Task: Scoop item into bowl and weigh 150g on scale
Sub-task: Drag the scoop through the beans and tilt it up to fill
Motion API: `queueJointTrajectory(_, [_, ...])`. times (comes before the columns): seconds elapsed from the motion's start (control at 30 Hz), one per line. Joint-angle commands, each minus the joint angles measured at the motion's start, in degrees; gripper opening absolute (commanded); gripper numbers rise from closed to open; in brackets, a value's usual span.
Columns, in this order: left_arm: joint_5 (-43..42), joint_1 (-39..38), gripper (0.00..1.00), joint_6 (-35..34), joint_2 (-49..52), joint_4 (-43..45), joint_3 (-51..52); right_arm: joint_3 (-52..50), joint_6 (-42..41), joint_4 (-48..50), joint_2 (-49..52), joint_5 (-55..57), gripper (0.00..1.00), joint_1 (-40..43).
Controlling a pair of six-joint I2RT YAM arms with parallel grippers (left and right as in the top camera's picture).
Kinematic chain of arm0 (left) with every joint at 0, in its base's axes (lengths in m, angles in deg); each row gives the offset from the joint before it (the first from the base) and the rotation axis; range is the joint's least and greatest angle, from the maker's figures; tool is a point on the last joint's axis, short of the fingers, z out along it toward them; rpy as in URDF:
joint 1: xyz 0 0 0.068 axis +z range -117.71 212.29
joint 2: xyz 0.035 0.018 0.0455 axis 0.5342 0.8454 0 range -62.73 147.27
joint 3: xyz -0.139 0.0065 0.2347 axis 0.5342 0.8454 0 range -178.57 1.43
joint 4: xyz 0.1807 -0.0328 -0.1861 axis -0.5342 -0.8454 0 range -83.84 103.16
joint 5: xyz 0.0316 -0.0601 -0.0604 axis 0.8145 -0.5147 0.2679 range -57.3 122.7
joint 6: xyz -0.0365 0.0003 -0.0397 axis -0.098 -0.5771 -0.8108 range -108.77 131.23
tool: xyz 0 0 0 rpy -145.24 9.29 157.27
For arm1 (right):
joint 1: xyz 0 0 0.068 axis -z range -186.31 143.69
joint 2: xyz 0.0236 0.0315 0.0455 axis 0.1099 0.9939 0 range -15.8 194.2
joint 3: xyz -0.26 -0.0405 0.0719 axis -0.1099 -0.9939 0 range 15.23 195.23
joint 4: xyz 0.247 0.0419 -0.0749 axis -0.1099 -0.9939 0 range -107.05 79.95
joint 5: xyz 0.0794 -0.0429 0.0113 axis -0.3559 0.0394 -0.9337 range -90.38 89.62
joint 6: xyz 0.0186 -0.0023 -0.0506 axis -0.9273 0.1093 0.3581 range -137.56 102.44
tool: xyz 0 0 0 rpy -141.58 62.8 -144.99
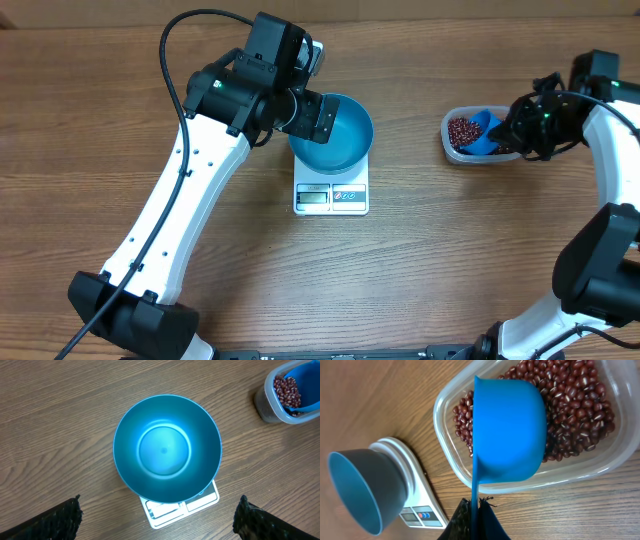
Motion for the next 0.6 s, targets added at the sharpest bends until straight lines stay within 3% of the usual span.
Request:
queueJointTrajectory(0.0, [-0.3,-0.3,0.99,1.3,0.3,0.0,-1.1,1.0,1.8,0.3,0.2,-5.6,0.04,1.9])
queueJointTrajectory(0.57, [-0.3,-0.3,1.0,1.3,0.3,-0.2,-1.1,1.0,3.3,0.0,0.2,-8.1,0.04,2.6])
